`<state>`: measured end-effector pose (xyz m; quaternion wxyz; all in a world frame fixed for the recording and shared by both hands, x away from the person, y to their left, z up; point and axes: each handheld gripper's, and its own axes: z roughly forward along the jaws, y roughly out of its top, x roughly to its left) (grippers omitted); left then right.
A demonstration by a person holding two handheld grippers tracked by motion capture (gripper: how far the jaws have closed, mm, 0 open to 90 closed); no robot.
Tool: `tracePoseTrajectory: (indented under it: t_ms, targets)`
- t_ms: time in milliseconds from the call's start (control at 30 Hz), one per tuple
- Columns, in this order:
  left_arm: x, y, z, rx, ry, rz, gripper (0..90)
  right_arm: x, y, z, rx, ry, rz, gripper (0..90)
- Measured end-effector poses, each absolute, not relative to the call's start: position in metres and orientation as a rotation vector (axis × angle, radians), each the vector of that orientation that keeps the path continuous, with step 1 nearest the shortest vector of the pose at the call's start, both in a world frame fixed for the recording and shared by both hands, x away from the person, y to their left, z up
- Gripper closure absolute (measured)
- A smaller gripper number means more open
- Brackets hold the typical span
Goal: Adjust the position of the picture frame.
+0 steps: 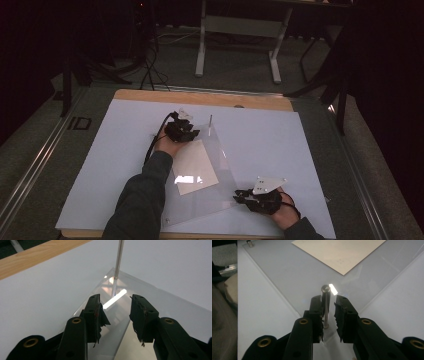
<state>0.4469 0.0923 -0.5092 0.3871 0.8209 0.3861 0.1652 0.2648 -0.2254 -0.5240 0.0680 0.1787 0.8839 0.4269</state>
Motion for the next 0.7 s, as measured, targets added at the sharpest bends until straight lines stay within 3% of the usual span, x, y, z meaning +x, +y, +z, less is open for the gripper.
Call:
tracePoseTrajectory:
  t_ms: [700]
  targets:
    - [0.472, 0.068, -0.528, 2.073, 1.002, 0.358, 63.6, 0.26, -0.22, -0.526, 0.501, 2.629, 1.275, 84.7]
